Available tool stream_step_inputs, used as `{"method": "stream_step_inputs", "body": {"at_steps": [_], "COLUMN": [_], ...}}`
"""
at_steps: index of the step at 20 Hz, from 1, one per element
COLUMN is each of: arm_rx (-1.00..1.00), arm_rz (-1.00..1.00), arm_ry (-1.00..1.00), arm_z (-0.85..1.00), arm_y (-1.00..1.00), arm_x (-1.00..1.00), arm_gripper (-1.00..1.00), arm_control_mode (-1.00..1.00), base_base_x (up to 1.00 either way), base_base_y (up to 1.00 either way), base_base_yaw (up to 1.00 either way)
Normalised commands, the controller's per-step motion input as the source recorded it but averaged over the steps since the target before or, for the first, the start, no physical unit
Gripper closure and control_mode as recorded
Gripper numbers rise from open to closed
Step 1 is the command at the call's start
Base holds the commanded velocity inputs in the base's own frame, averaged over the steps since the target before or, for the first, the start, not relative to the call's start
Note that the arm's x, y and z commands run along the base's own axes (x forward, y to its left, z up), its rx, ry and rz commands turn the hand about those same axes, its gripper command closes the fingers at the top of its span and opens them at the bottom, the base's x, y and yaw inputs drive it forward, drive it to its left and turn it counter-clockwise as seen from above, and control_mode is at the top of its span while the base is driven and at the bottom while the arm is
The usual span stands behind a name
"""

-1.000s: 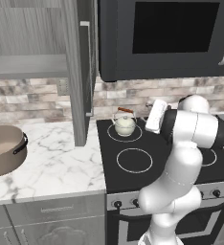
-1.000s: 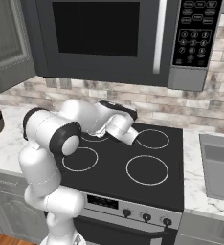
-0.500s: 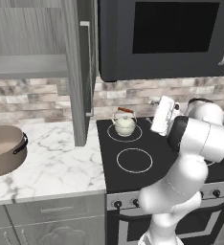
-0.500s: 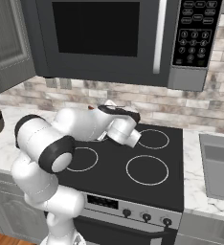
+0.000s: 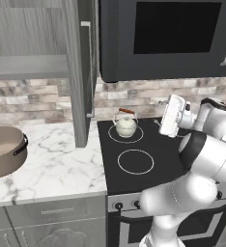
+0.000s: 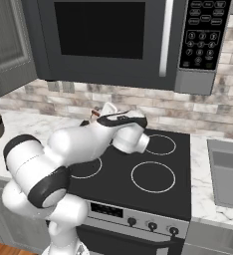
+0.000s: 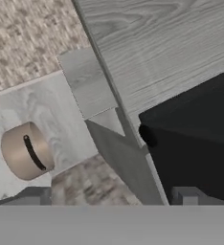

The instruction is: Pick the kettle from the cabinet and place it on a stove burner. Then pick the pot from the counter and place it on another stove burner. Finally, turn both burners on.

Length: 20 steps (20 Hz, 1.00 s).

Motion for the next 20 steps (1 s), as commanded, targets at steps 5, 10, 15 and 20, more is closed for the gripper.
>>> {"method": "stream_step_inputs", "body": {"at_steps": [5, 10, 15, 20], "arm_rx": [-0.12, -0.13, -0.14, -0.14], "arm_rz": [0.04, 0.02, 0.01, 0.0], "arm_ry": [-0.22, -0.23, -0.23, -0.23], "arm_z": [0.23, 0.26, 0.27, 0.3], "arm_y": [0.02, 0.06, 0.14, 0.19], "arm_x": [-0.62, -0.64, -0.66, -0.68], "arm_gripper": [-1.0, -1.0, -1.0, -1.0], "arm_control_mode": [-1.0, -1.0, -1.0, -1.0], "base_base_x": [0.0, 0.0, 0.0, 0.0], "base_base_y": [0.0, 0.0, 0.0, 0.0], "base_base_yaw": [0.0, 0.0, 0.0, 0.0]}}
